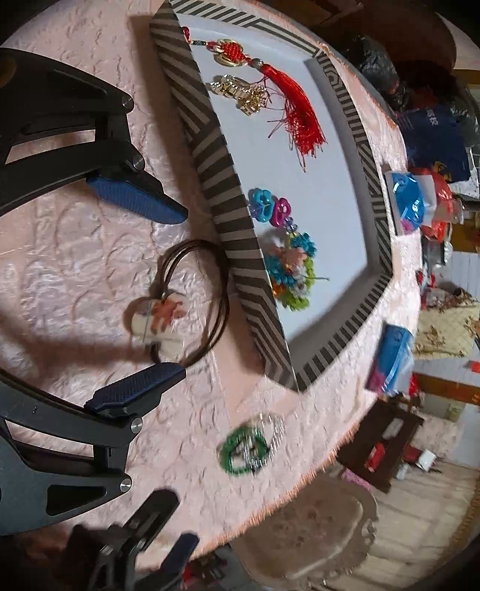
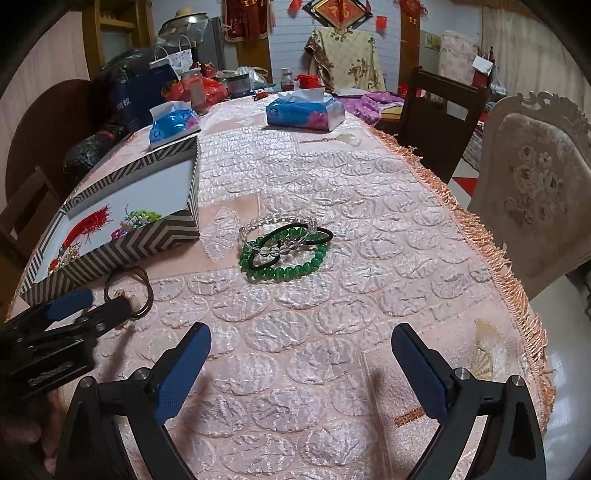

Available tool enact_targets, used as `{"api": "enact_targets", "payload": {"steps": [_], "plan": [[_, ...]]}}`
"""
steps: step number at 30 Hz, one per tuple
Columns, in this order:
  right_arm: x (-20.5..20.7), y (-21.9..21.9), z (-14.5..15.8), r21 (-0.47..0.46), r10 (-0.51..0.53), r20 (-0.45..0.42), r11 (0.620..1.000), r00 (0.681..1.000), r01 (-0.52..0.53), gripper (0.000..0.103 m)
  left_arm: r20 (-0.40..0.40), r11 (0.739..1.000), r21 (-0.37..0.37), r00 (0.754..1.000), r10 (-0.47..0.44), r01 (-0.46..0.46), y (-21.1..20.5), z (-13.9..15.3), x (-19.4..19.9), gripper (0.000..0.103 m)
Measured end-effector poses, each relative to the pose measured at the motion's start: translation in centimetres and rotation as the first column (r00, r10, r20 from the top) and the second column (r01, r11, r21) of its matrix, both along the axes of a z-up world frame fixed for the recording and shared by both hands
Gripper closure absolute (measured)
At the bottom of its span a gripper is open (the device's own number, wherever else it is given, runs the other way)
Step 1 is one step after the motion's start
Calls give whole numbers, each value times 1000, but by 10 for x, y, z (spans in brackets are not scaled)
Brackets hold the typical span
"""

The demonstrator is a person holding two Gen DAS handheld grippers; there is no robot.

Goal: Organize jewelry
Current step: 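Move the open left tool toward the black hair tie with flower charm, then close the left tool on the hair tie's white flower charm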

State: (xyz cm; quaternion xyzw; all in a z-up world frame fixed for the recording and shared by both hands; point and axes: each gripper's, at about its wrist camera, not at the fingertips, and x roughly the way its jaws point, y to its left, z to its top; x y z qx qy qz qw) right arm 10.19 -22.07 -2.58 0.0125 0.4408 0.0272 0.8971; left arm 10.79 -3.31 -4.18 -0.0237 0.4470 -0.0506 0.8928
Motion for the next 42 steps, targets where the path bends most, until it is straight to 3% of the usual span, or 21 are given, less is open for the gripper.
{"api": "enact_targets", "payload": {"steps": [2, 4, 6, 11, 13, 15, 17, 20, 29, 31, 33, 42], "plan": [[0, 1, 0, -3, 2, -1, 1000, 1000, -2, 5, 12, 999, 35, 1000, -1, 0, -4, -2, -1, 28], [0, 1, -1, -2, 1, -1, 1000, 1000, -1, 5, 20, 998, 63, 1000, 16, -18, -2, -2, -3, 46], [1, 0, -1, 1, -4, -2, 1000, 1000, 4, 5, 28, 999, 46, 1000, 8, -9, 4, -2, -6, 67], [0, -1, 0, 4, -7, 1, 1000, 1000, 7, 5, 34, 997, -25, 997, -70, 71, 20, -1, -17, 67], [0, 0, 1, 3, -4, 3, 1000, 1000, 4, 5, 34, 993, -57, 994, -106, 107, 24, -1, -23, 60], [0, 0, 0, -1, -1, 1, 1000, 1000, 1, 5, 32, 988, -69, 990, -134, 136, 25, 0, -26, 44], [-1, 1, 0, -1, 0, 2, 1000, 1000, 0, 5, 27, 984, -67, 987, -161, 162, 23, 1, -31, 36], [-1, -1, 0, 2, -4, 2, 1000, 1000, 4, 5, 21, 981, -36, 981, -192, 193, 18, 1, -36, 35], [1, -1, 0, 3, -2, -1, 1000, 1000, 2, 5, 23, 981, 20, 981, -192, 191, 13, -1, -50, 36], [1, -1, 0, 2, -3, -2, 1000, 1000, 3, 5, 28, 983, 58, 984, -175, 173, 11, -2, -50, 50], [0, -1, 0, 3, -3, 0, 1000, 1000, 3, 5, 32, 984, 44, 984, -175, 174, 13, -1, -49, 66], [0, -6, 2, 17, -24, 12, 1000, 1000, 24, 5, 83, 985, -70, 985, -150, 155, 34, 7, -60, 66]]}}
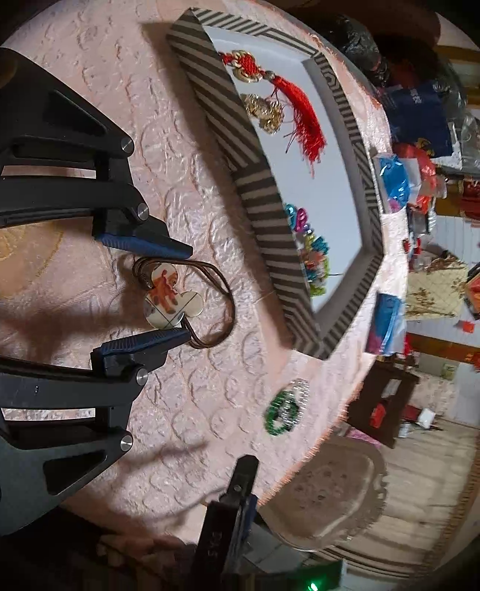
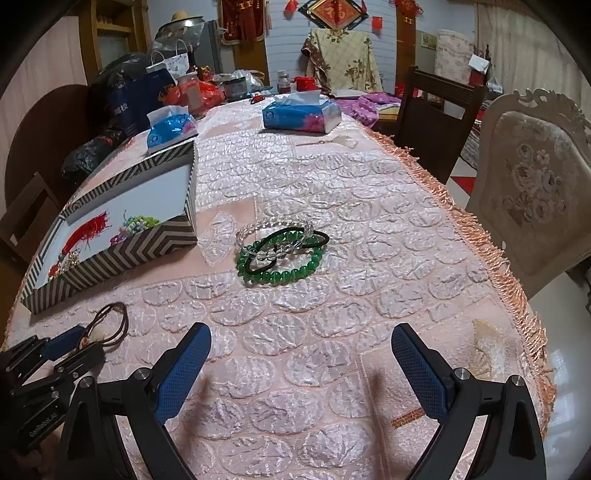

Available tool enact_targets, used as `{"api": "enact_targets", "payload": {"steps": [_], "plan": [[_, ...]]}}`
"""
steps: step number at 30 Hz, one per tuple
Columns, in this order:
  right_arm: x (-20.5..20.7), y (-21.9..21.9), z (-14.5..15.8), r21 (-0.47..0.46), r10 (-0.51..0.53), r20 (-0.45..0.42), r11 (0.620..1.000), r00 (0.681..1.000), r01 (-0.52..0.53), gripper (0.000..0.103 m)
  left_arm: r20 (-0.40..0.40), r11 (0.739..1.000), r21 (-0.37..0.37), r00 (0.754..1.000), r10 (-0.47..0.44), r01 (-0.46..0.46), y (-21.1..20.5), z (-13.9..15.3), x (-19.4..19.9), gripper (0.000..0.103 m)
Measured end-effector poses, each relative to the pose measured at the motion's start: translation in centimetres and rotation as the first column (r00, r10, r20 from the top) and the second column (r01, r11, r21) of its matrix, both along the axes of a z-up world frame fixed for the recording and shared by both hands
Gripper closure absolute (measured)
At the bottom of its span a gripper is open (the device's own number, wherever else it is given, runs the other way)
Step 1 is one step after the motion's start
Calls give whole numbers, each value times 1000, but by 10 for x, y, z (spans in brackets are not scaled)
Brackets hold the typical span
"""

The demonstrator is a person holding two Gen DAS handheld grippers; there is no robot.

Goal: Organize jewelry
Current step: 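Close the left tool on the hair tie's white flower charm, then lower the right tool onto the clear crystal bead bracelet and close it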

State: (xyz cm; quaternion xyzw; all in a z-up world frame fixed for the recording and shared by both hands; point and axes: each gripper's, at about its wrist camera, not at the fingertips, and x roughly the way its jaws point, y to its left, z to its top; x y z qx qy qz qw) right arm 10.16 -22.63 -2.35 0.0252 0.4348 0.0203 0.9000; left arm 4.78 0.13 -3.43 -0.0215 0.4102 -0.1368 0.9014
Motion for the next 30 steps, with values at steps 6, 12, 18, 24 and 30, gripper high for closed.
{"api": "enact_targets", "payload": {"steps": [6, 12, 18, 24, 30], "plan": [[3, -13, 2, 37, -44, 0, 998, 999, 44, 5, 25, 999, 2, 999, 33, -33, 5, 6, -6, 66], [19, -39, 6, 148, -75, -34, 986, 997, 80, 18, 20, 992, 60, 994, 110, -111, 19, 1, -1, 66], [43, -29, 9, 117, 65, -31, 991, 997, -61, 34, -43, 980, -1, 980, 197, -197, 38, -8, 7, 66], [64, -17, 6, 91, 180, -7, 980, 984, -179, 65, -41, 979, 13, 978, 204, -204, 35, -8, 6, 66], [82, -12, 6, 182, 239, 30, 953, 970, -241, 67, -41, 979, 11, 978, 204, -204, 35, -8, 6, 66]]}}
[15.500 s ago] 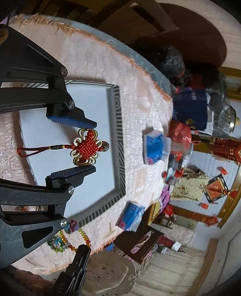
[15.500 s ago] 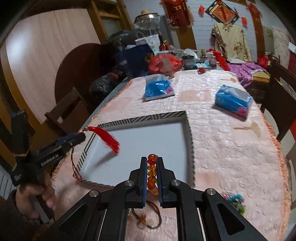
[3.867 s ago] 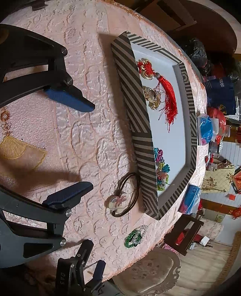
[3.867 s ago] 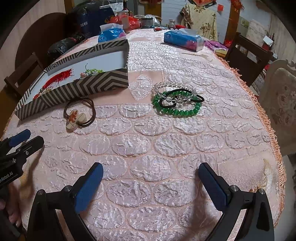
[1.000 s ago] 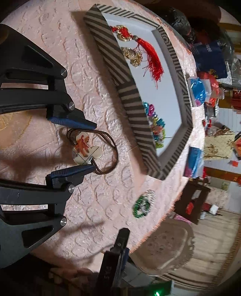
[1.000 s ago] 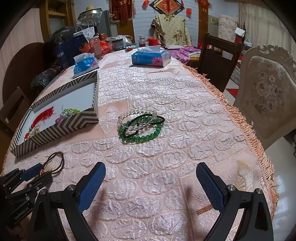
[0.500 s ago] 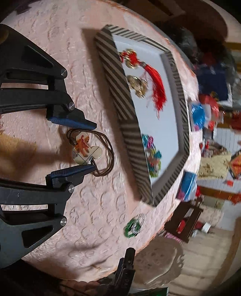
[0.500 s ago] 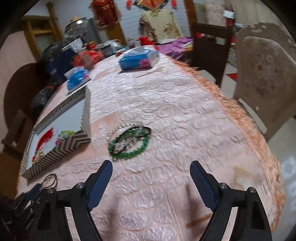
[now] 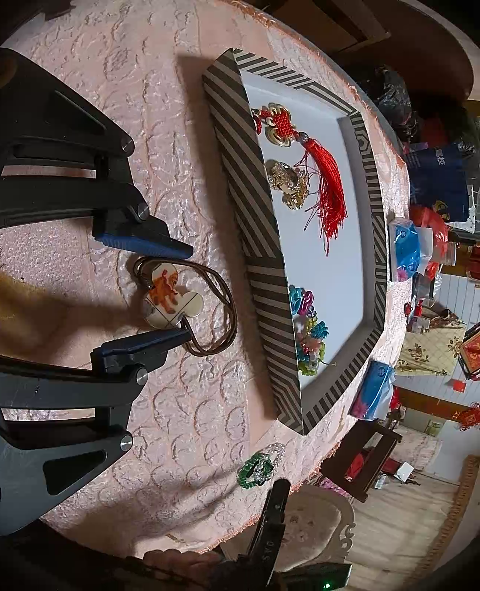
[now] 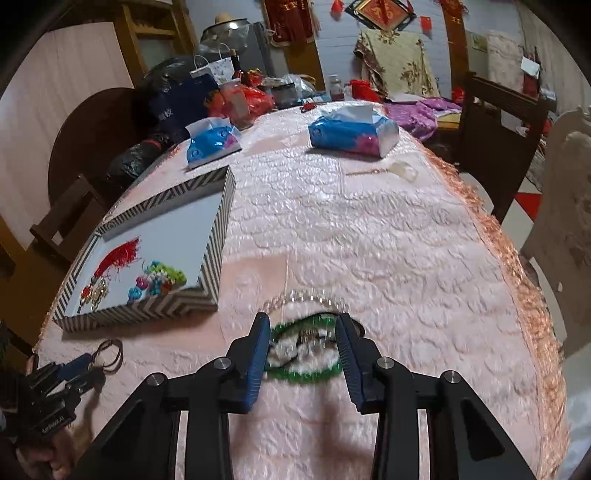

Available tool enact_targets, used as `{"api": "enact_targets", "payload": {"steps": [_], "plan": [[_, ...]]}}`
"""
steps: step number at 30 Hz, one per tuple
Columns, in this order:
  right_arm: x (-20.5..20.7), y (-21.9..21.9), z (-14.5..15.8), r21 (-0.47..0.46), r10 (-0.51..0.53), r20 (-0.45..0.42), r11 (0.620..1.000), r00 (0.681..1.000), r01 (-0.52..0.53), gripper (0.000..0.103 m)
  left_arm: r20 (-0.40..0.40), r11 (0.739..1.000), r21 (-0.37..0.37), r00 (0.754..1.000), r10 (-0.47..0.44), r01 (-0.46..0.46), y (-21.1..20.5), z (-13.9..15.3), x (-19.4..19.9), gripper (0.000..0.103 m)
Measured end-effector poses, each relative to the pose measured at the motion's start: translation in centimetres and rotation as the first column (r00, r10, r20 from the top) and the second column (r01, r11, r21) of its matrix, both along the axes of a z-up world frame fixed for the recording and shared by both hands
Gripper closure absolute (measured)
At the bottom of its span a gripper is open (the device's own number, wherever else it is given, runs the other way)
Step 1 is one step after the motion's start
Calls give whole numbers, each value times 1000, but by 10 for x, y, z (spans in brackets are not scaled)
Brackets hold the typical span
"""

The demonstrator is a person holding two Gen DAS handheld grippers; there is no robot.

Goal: Organize jewelry
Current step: 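Lower the right tool onto the clear crystal bead bracelet and close it, then lift the crystal bracelet with the right tool while the left tool holds the hair tie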

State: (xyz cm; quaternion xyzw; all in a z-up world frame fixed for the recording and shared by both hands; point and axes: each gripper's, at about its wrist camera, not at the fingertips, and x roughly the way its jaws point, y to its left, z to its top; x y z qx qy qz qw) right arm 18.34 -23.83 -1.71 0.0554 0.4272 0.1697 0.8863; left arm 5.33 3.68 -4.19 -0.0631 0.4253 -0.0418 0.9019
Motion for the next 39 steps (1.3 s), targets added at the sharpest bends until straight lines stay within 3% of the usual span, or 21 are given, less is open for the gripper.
{"api": "enact_targets", "payload": {"steps": [2, 8, 11, 15, 19, 23, 30, 35, 39], "plan": [[3, 9, -1, 38, 58, -2, 998, 998, -58, 67, 0, 1000, 5, 1000, 0, 0, 0, 0, 0, 66], [12, 45, -13, -78, 169, 4, 983, 986, -168, 70, -2, 1000, 12, 1000, 2, -2, 0, 0, 0, 66], [17, 50, -27, -109, 177, -41, 978, 983, -180, 75, -2, 1000, 13, 1000, 2, -2, 0, 0, 1, 66], [15, 50, -29, -135, 184, -34, 973, 982, -187, 76, -3, 1000, 15, 1000, 2, -2, -1, 0, 1, 66], [14, 44, -29, -148, 155, -38, 976, 987, -159, 93, -3, 1000, 13, 1000, 2, -2, -1, -1, 2, 66], [11, 44, -27, -177, 152, -28, 972, 988, -155, 96, -4, 1000, 19, 1000, 2, -2, -1, -1, 2, 66], [-10, 17, 9, -12, 83, 61, 997, 995, -82, 96, -3, 1000, 19, 1000, 3, -3, -1, -1, 2, 66], [-37, -8, 32, 124, 25, 98, 992, 995, -37, 96, -4, 1000, 22, 1000, 4, -4, -2, -1, 2, 66], [-54, -6, 40, 129, 30, 117, 991, 993, -45, 96, -4, 1000, 31, 1000, 5, -4, -3, -1, 2, 66]]}}
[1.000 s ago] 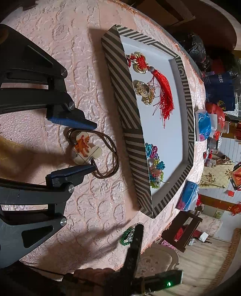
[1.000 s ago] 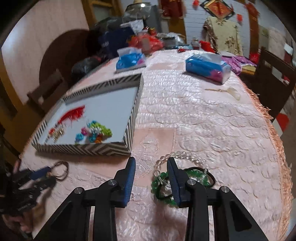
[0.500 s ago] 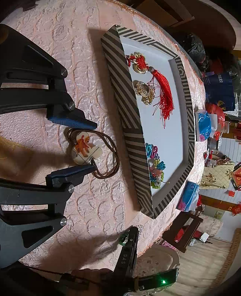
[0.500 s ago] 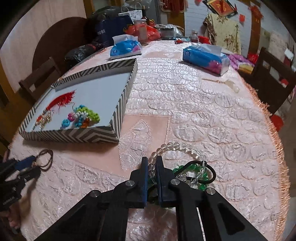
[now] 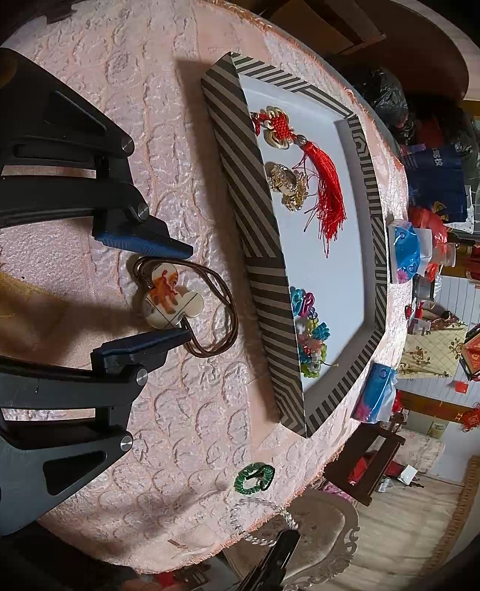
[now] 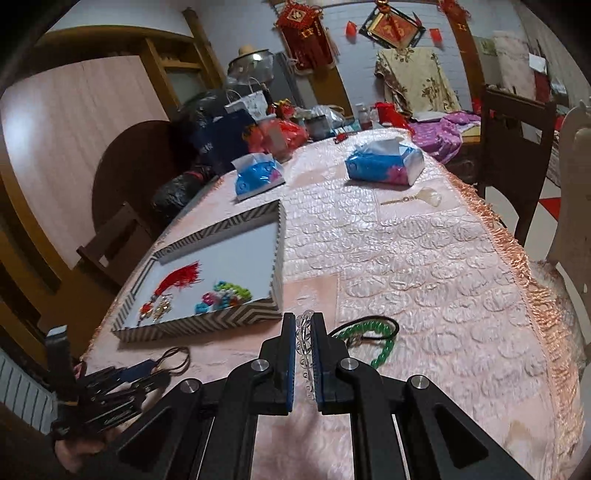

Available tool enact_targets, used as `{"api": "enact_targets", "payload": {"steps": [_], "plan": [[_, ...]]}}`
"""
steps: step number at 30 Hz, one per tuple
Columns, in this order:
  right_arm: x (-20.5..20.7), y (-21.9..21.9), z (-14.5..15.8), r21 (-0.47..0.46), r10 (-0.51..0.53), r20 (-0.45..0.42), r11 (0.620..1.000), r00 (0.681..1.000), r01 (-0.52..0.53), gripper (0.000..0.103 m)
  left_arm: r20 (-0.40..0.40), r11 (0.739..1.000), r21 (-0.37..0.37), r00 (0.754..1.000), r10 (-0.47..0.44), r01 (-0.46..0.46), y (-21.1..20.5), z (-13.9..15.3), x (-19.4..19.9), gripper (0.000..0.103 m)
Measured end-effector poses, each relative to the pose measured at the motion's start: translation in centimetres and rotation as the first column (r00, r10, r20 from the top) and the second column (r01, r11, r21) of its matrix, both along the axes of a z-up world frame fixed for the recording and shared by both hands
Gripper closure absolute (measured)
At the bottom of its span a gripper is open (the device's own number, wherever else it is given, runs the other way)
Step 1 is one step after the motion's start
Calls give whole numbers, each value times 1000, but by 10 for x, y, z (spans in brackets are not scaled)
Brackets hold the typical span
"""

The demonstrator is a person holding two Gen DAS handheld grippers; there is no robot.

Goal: Organize jewelry
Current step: 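Lift the crystal bracelet with the right tool while the left tool holds the hair tie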

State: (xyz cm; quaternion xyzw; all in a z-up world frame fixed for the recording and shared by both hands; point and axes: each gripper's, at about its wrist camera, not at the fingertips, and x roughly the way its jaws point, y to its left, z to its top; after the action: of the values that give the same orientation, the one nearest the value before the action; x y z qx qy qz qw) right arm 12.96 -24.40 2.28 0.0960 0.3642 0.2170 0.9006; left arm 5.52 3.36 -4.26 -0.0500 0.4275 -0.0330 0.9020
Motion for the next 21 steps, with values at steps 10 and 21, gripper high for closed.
{"api": "enact_targets", "payload": {"steps": [10, 21], "plan": [[-33, 13, -4, -106, -65, 24, 992, 998, 67, 96, 73, 1000, 3, 997, -30, 30, -11, 31, -26, 66], [-49, 28, -8, -143, -23, 40, 989, 999, 29, 96, 99, 998, -24, 994, -52, 55, -7, 50, -42, 66]]}}
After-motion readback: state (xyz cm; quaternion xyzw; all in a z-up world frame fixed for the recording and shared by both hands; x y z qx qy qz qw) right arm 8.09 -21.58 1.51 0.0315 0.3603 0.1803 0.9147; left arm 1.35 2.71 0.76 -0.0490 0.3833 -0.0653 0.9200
